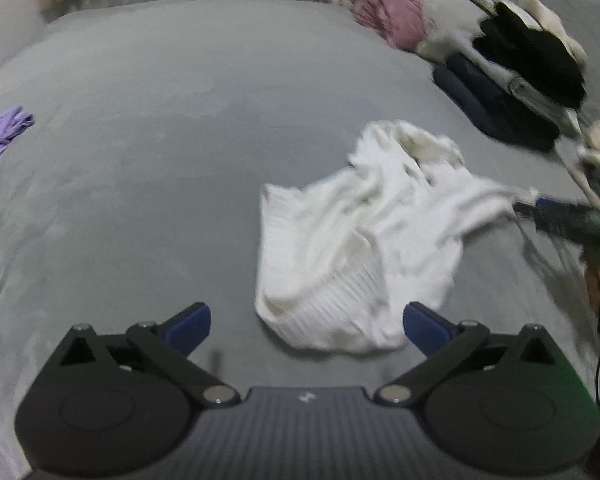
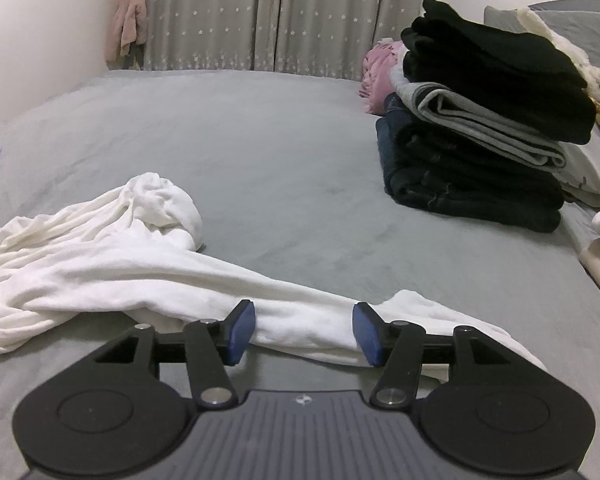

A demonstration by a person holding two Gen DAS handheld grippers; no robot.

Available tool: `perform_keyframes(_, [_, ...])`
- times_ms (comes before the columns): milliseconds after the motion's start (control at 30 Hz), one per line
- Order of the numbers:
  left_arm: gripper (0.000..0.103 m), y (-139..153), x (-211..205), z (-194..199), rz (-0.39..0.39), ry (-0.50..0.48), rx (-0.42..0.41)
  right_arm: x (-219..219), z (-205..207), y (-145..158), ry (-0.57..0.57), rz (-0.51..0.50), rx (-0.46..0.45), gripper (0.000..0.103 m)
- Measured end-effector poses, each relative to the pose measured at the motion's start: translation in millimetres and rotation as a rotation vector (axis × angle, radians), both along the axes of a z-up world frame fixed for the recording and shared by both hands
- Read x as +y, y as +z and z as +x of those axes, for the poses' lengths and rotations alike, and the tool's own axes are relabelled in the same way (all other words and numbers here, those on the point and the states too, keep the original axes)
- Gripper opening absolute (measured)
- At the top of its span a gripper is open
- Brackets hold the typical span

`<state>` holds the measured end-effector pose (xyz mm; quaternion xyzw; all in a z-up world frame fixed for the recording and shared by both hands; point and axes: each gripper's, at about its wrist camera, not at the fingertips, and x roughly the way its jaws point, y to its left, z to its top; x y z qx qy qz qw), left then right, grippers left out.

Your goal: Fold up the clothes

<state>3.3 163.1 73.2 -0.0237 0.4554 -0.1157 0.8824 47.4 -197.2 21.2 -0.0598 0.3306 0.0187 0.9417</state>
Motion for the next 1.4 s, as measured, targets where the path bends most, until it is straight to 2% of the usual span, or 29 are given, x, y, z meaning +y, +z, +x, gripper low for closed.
perform_keyframes(67, [0.103, 3, 3, 18, 0.040, 0.005, -0.036, 1, 1, -1, -0.002, -0.001, 0.001, 0.054])
perform_keyframes(233, [0.101, -19, 9, 62, -0.040, 0.045, -0.013, 3, 3, -4, 0.002, -0.013, -0.002, 0.055])
perform_keyframes(400, [0.081, -48, 10, 90, -0.102, 0.075, -0.012, 2, 4, -4, 0.006, -0.023, -0.005, 0.055])
perform_keyframes(500, [0.079, -58, 5, 94, -0.093, 0.049, -0.044, 2, 5, -5, 0.007, -0.022, -0.006, 0.056])
perform_keyframes(567, [0.075, -60, 2, 94, -0.070, 0.029, -0.061, 2, 5, -6, 0.003, -0.023, -0.008, 0.057])
perform_keyframes(633, [0.060, -60, -2, 92, -0.063, -0.003, -0.075, 3, 6, -8, -0.003, -0.025, -0.010, 0.059])
perform_keyframes(667, [0.056, -61, -3, 90, -0.067, -0.019, -0.080, 3, 6, -9, -0.005, -0.027, -0.013, 0.060])
perform_keyframes(733, [0.036, -60, -5, 88, -0.072, -0.029, -0.082, 4, 6, -10, -0.007, -0.032, -0.019, 0.060])
perform_keyframes(767, [0.032, -60, -6, 87, -0.075, -0.033, -0.083, 5, 6, -10, -0.008, -0.035, -0.022, 0.060])
perform_keyframes(800, [0.024, -60, -7, 86, -0.077, -0.037, -0.084, 5, 5, -10, -0.010, -0.037, -0.025, 0.060])
perform_keyframes(833, [0.021, -59, -8, 86, -0.075, -0.029, -0.083, 6, 5, -11, -0.009, -0.041, -0.030, 0.060])
perform_keyframes(967, [0.017, -53, -8, 91, -0.061, 0.030, -0.090, 7, 5, -12, -0.004, -0.053, -0.048, 0.060])
perform_keyframes(1000, [0.012, -52, -8, 92, -0.050, 0.050, -0.097, 7, 5, -12, -0.003, -0.054, -0.051, 0.060])
perform_keyframes(1100, [0.007, -45, -6, 99, -0.017, 0.104, -0.121, 6, 5, -13, -0.008, -0.054, -0.064, 0.061])
perform_keyframes(1267, [0.007, -37, 3, 113, 0.064, 0.193, -0.169, 7, 5, -15, -0.009, -0.051, -0.081, 0.061])
perform_keyframes(1400, [0.006, -34, 11, 122, 0.095, 0.262, -0.199, 7, 5, -15, -0.005, -0.046, -0.092, 0.061])
